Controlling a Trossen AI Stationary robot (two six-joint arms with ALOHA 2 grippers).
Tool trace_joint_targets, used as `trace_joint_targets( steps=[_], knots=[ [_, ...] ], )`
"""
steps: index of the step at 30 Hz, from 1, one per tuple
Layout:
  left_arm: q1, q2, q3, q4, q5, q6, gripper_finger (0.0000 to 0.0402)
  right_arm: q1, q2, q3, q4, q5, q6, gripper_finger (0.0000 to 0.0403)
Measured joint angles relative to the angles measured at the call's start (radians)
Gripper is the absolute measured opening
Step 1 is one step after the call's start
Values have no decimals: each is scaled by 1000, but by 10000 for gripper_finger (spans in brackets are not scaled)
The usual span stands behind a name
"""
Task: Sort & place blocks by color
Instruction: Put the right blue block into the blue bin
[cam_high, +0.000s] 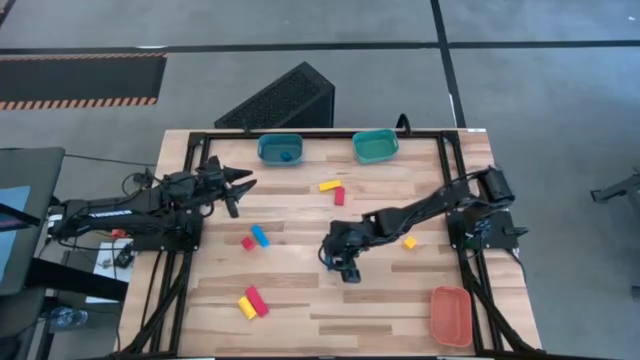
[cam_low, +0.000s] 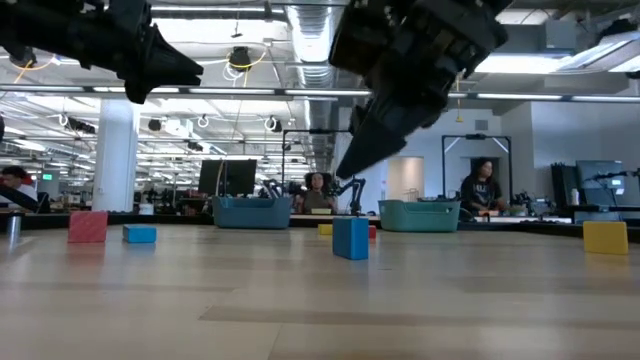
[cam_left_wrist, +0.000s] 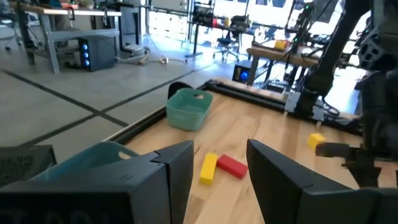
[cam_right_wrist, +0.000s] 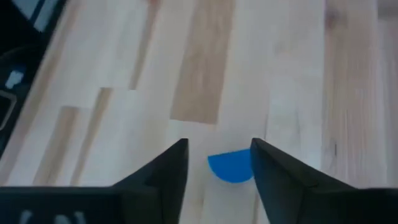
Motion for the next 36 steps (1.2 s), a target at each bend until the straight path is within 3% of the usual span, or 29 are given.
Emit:
trace_joint_targets(
  steps=[8,16,24,36],
  knots=[
    [0,1,0,2,-26,-27,140,2,48,0,-9,8,-151,300],
    [0,9,0,3,-42,-100,140,5,127,0,10,27,-292,335],
    [0,11,0,-2,-70,-171,140,2,138,0,31,25,-302,323],
    [0,11,0,-6,-67,-160,140,-9,138,0,58,24,-268,240]
  ],
)
